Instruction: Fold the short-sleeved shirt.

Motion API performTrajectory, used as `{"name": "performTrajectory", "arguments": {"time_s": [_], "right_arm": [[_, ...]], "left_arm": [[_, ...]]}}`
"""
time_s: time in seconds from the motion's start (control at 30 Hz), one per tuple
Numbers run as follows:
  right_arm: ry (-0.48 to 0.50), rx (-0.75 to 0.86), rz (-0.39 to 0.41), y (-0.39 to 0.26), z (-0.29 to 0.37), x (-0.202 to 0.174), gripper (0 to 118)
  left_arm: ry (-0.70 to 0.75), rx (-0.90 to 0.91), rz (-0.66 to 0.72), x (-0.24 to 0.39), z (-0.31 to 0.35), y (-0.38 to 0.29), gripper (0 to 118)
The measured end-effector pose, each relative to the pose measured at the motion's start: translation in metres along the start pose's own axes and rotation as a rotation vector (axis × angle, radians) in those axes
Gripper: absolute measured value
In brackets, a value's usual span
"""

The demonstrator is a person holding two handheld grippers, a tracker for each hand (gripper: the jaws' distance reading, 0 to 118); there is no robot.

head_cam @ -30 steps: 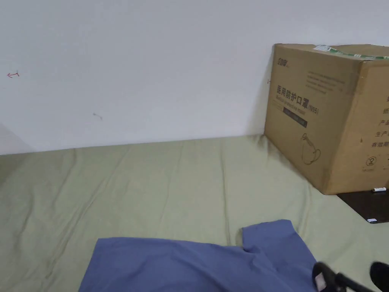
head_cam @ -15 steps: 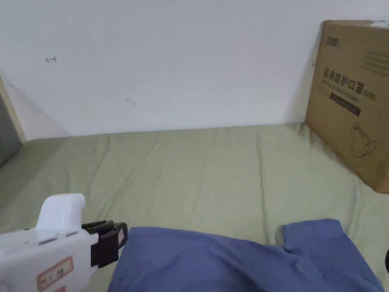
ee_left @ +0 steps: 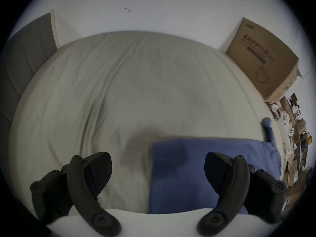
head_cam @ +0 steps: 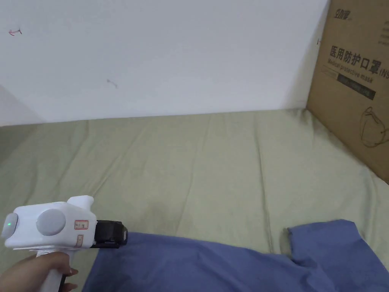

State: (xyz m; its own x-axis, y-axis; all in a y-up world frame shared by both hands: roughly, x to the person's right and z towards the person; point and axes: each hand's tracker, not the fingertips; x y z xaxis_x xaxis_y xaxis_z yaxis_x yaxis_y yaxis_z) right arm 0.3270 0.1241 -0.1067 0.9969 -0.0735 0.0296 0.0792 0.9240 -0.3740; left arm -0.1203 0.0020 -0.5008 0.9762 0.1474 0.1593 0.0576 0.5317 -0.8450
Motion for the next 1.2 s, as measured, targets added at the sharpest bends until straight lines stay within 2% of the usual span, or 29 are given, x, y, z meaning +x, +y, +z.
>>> {"name": "performTrajectory", "arguments": {"time_s": [0.1, 0.2, 0.23, 0.3, 0.37, 0.4, 0.43, 0.47, 0.5, 0.53, 0.67, 0.7, 0.73, 0.77, 0.8, 0.87, 0.97, 1.07, 1.1, 1.13, 1.17, 1.2], "right_arm": [[-0.006, -0.026, -0.003, -0.005, -0.006, 0.002, 3], [-0.011, -0.057, -0.027, -0.01, -0.014, 0.005, 3], [-0.015, -0.065, -0.038, -0.012, -0.018, 0.007, 3], [-0.012, -0.073, -0.074, -0.014, -0.022, 0.011, 3], [0.029, -0.075, -0.13, -0.013, -0.03, 0.02, 3], [0.034, -0.085, -0.149, -0.01, -0.038, 0.027, 3], [0.04, -0.099, -0.159, -0.006, -0.049, 0.034, 3], [0.047, -0.107, -0.16, -0.001, -0.062, 0.044, 3], [0.043, -0.115, -0.164, 0.004, -0.076, 0.055, 3], [0.037, -0.153, -0.181, 0.011, -0.095, 0.067, 3], [0.043, -0.338, -0.179, 0.029, -0.177, 0.112, 6], [0.068, -0.387, -0.195, 0.029, -0.198, 0.123, 21], [0.06, -0.418, -0.226, 0.028, -0.217, 0.134, 58], [0.023, -0.473, -0.255, 0.026, -0.236, 0.142, 108], [-0.027, -0.544, -0.275, 0.023, -0.253, 0.151, 117], [-0.1, -0.564, -0.311, 0.018, -0.279, 0.163, 117], [-0.181, -0.681, -0.292, 0.004, -0.313, 0.172, 117], [-0.219, -0.862, -0.221, -0.015, -0.335, 0.173, 112], [-0.239, -0.851, -0.13, -0.016, -0.333, 0.163, 108], [-0.239, -0.787, -0.085, -0.009, -0.327, 0.155, 95], [-0.229, -0.768, -0.088, -0.005, -0.324, 0.149, 70], [-0.216, -0.77, -0.098, -0.002, -0.319, 0.143, 40]], "left_arm": [[0.032, -0.035, -0.063, 0.004, -0.024, -0.001, 115], [0.054, 0.021, -0.233, 0.006, -0.046, -0.016, 117], [0.049, 0.023, -0.18, 0.005, -0.045, -0.017, 115], [0.057, 0.044, -0.148, 0.007, -0.035, -0.019, 97], [0.089, 0.107, -0.203, 0.021, -0.017, -0.029, 93], [0.119, 0.132, -0.23, 0.027, -0.006, -0.033, 81], [0.091, 0.14, -0.232, 0.031, 0.005, -0.037, 53], [0.086, 0.134, -0.228, 0.035, 0.012, -0.042, 10], [0.084, 0.137, -0.226, 0.037, 0.022, -0.046, 2], [0.017, 0.167, -0.191, 0.035, 0.035, -0.051, 2], [-0.058, 0.339, -0.143, 0.052, 0.098, -0.085, 2], [-0.091, 0.361, -0.148, 0.057, 0.112, -0.093, 2], [-0.107, 0.395, -0.155, 0.061, 0.125, -0.101, 2], [-0.097, 0.412, -0.168, 0.066, 0.133, -0.107, 2], [-0.086, 0.414, -0.174, 0.068, 0.14, -0.108, 2], [-0.087, 0.421, -0.173, 0.071, 0.151, -0.114, 2], [-0.1, 0.417, -0.156, 0.067, 0.158, -0.114, 2], [-0.092, 0.423, -0.119, 0.056, 0.159, -0.116, 2], [-0.086, 0.414, -0.114, 0.053, 0.159, -0.115, 2], [-0.073, 0.405, -0.111, 0.051, 0.16, -0.115, 2], [-0.066, 0.402, -0.111, 0.049, 0.16, -0.116, 2], [-0.06, 0.397, -0.11, 0.047, 0.16, -0.117, 3]]}}
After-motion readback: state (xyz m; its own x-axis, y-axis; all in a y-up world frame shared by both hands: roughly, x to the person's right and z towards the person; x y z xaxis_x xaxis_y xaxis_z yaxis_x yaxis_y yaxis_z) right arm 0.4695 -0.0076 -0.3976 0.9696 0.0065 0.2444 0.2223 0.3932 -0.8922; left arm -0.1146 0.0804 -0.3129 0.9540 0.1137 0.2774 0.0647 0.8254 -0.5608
